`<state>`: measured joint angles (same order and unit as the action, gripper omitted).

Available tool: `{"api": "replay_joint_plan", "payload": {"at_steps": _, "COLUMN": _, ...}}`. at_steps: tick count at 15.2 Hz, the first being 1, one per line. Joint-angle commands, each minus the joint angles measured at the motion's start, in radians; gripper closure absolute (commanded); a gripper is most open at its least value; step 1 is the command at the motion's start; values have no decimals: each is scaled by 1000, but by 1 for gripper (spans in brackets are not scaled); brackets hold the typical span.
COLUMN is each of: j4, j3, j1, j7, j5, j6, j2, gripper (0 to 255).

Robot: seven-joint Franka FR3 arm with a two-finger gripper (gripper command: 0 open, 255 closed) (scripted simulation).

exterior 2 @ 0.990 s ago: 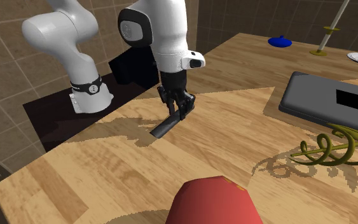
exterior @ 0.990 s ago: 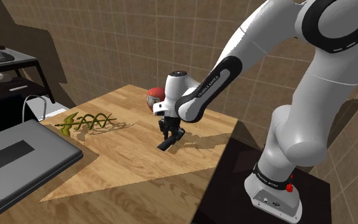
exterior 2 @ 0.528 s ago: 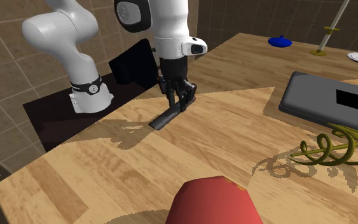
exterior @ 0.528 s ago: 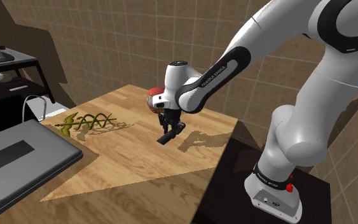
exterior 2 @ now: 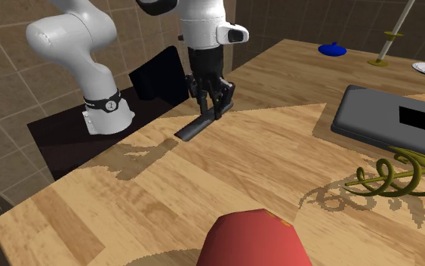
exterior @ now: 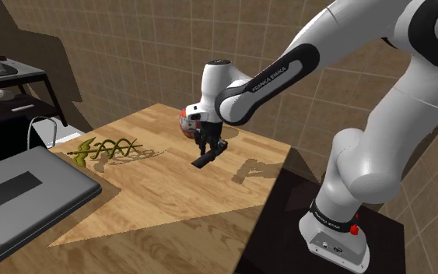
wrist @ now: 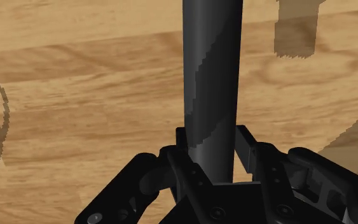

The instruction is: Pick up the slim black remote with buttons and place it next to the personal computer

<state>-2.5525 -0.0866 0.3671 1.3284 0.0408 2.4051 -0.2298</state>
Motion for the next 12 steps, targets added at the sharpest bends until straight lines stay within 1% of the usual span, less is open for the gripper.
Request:
{"api": "replay_joint_plan", "payload": {"at_steps": 1, "j4": 9, "j3": 1, "j1": -1, "j7": 0, "j5": 1, "j6": -31, "j2": -21, "gripper": 255}}
{"api": "replay_joint_plan", "payload": {"at_steps": 6, "j4": 115, "j3": 74, "j1": 51, "j7": -114, "j5": -13, "j6": -38, "j2": 80, "gripper": 255}}
{"api": "replay_joint_plan", "payload": {"at_steps": 12, "j4": 278, "j3": 144, "j1": 107, "j7": -246, "j5": -3, "j6": -64, "j2": 219, "gripper": 255}}
